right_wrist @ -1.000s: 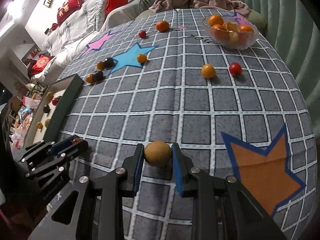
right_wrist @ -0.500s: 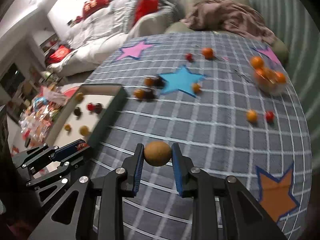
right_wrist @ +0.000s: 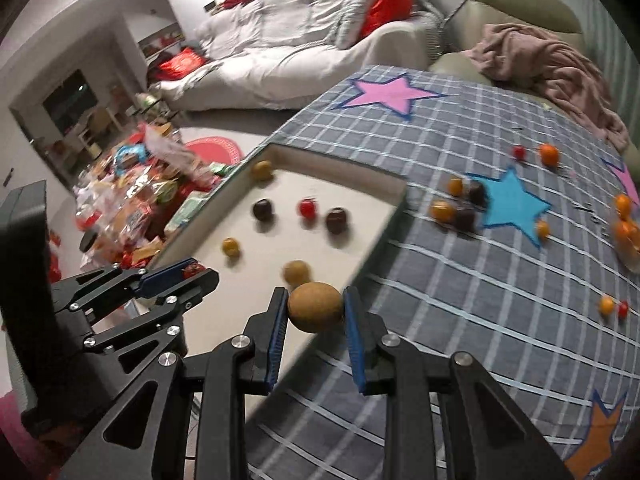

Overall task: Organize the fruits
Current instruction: 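Carry the red tomato with the left tool while the right tool carries the tan fruit to the tray, then open both tools to drop the tomato and tan fruit into the tray, then move both open tools back over the tablecloth fruits, then grasp an orange cherry tomato with the left tool while the right tool grasps a red tomato, then carry the orange tomato with the left tool while the right tool carries the red tomato to the tray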

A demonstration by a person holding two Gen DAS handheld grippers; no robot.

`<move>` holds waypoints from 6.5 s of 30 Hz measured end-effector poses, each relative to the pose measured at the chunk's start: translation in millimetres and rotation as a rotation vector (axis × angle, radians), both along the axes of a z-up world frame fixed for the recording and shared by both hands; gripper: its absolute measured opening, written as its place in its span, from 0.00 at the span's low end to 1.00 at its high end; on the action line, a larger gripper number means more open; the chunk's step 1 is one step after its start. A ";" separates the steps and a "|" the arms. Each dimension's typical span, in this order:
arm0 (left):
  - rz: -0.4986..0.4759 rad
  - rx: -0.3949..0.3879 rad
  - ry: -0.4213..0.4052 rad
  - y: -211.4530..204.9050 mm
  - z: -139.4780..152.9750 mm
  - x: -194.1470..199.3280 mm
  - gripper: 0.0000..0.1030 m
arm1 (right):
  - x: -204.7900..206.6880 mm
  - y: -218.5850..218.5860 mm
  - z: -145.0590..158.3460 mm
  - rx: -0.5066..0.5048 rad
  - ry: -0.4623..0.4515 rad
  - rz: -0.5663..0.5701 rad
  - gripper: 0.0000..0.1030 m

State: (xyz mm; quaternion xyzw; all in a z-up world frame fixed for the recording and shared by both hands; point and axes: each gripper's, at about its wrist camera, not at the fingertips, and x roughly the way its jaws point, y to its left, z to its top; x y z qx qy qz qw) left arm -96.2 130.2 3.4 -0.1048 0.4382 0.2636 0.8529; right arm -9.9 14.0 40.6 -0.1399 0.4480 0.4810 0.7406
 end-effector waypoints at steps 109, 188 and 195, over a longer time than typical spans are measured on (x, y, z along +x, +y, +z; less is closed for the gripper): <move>-0.198 0.107 0.022 -112.7 93.2 120.7 1.00 | 144.0 -241.4 70.7 0.193 0.002 -0.461 1.00; -0.324 -0.074 0.029 -146.7 -54.1 175.8 0.20 | 147.1 -251.1 -77.9 -0.010 -0.003 -0.515 0.22; -0.304 -0.099 0.053 -147.4 -51.2 156.7 0.20 | 124.8 -240.2 -70.4 -0.023 0.005 -0.480 0.22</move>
